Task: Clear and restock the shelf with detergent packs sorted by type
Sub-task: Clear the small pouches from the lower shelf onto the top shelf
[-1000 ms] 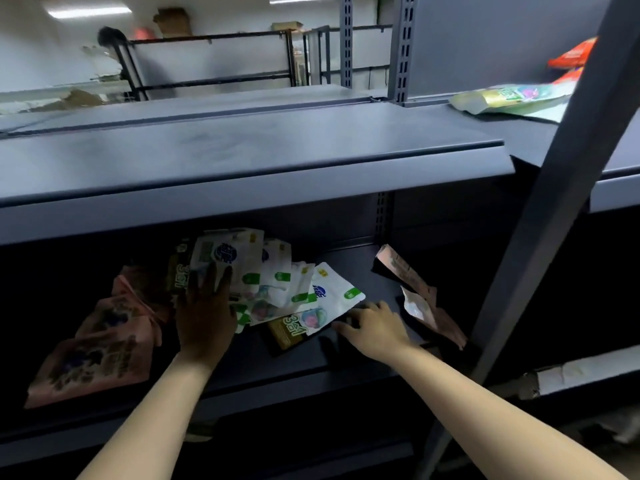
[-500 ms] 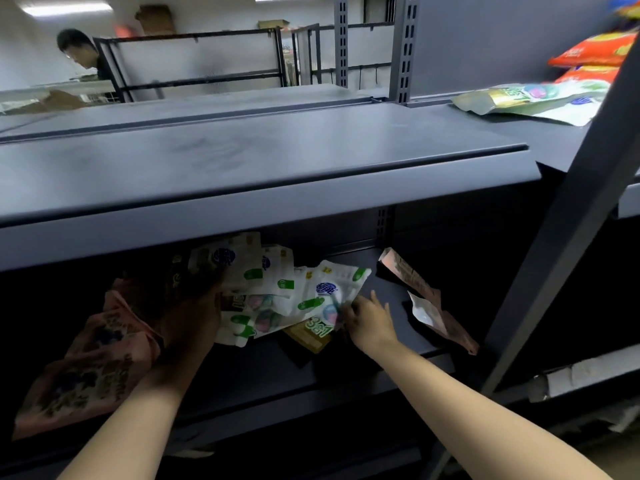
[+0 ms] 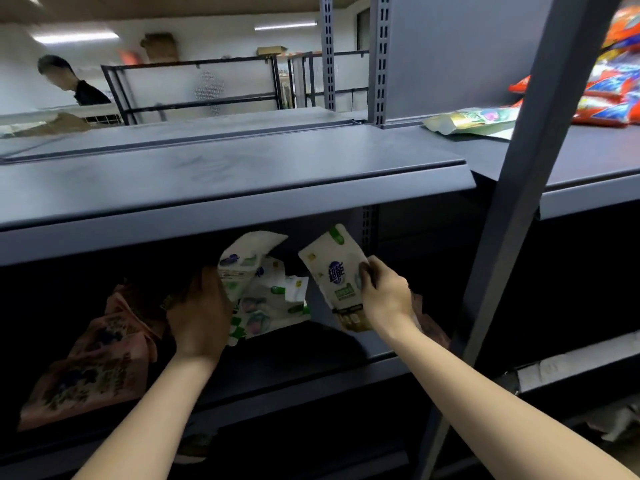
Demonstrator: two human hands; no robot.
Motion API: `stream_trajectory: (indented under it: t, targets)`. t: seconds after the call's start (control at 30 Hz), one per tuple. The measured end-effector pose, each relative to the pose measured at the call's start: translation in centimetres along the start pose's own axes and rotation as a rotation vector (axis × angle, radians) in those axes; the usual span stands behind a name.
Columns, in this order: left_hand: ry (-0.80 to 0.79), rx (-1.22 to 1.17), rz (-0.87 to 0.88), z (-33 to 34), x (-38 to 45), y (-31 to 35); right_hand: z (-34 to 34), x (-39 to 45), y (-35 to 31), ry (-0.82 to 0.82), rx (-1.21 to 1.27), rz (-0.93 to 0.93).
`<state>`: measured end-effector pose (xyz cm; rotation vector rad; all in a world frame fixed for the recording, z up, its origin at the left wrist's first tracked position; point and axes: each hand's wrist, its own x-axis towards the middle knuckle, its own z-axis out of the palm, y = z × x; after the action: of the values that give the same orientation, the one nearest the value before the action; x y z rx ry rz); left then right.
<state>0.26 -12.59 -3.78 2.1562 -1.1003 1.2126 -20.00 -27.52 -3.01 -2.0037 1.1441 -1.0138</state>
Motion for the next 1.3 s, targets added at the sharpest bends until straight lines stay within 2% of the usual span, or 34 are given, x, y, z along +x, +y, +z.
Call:
stream_trajectory:
  t: [0.13,0.3,0.43,0.6,0.83,1.0,1.17,1.3]
  targets:
    - [0.045,-0.167,-0.113,-1.9,-0.9,2.5,-2.9,-2.0,-0.1,0.158,-0.159,-0.111]
    - [0.043,-0.242,-0.215,-5.6,-1.2,7.1,-7.3,-3.9,0.1,0.559,-0.286,-0.317]
    - [0.138,-0.359,-0.192,-8.6,-0.4,10.8,-12.3,-4.5,0.5,0.744,-0.306,-0.39]
    - [0.235,-0.543,-0.127,-12.7,0.8,15.4,-18.9,-4.3,1.1,0.919,-0.178,-0.469]
    - [0.191,-0.809,-0.105,-17.5,4.1,23.1,-27.6,-1.9,2.1,0.977,0.182,-0.318]
    - [0.188,-0.899,-0.121,-18.4,6.9,29.0,-33.1,1.9,2.7,0.957,0.377,-0.25]
    - [0.281,-0.821,-0.149,-18.3,9.3,34.8,-37.2,8.1,4.4,0.77,0.386,-0.205]
    - [0.366,-0.703,-0.163,-17.6,11.8,38.4,-38.8,14.0,6.3,0.701,0.391,-0.229]
